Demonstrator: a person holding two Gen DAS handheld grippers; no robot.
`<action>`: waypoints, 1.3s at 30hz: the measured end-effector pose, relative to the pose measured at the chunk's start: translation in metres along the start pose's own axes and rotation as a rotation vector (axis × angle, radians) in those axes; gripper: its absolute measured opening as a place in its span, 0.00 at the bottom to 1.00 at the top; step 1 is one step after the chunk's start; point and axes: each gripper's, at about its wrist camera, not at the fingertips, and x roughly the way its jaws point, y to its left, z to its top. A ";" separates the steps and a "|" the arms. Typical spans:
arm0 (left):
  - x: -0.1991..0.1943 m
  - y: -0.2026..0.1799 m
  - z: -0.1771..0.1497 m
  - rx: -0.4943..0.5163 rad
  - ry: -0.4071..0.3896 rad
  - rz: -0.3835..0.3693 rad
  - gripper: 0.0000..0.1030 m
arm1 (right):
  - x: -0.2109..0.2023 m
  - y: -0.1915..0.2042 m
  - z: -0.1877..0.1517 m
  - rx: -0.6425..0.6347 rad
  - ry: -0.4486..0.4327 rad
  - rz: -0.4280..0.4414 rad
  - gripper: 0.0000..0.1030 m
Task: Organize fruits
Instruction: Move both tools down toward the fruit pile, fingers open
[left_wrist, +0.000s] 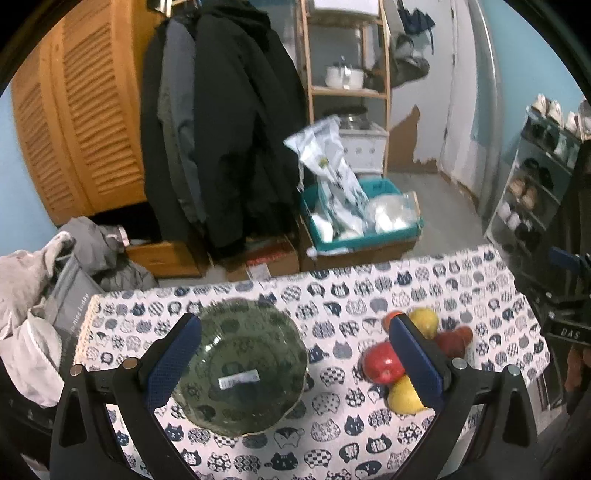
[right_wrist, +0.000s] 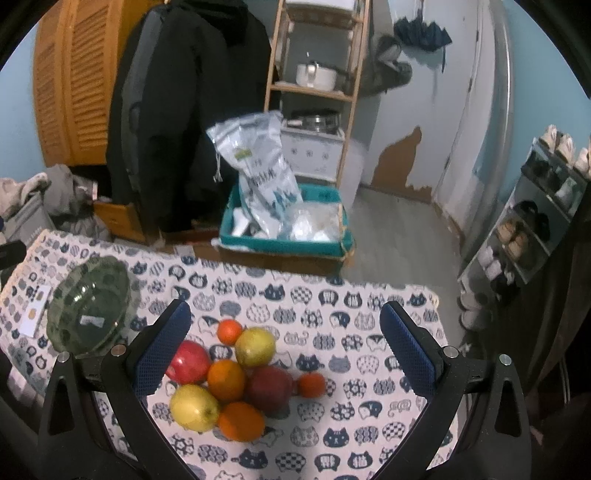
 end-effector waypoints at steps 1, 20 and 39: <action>0.004 -0.002 -0.002 0.004 0.014 -0.006 0.99 | 0.003 -0.002 -0.002 0.006 0.011 0.002 0.98; 0.076 -0.050 -0.021 0.063 0.260 -0.065 0.99 | 0.085 -0.018 -0.050 0.046 0.308 0.055 0.91; 0.169 -0.077 -0.054 0.060 0.448 -0.083 0.99 | 0.154 -0.016 -0.097 0.110 0.562 0.137 0.81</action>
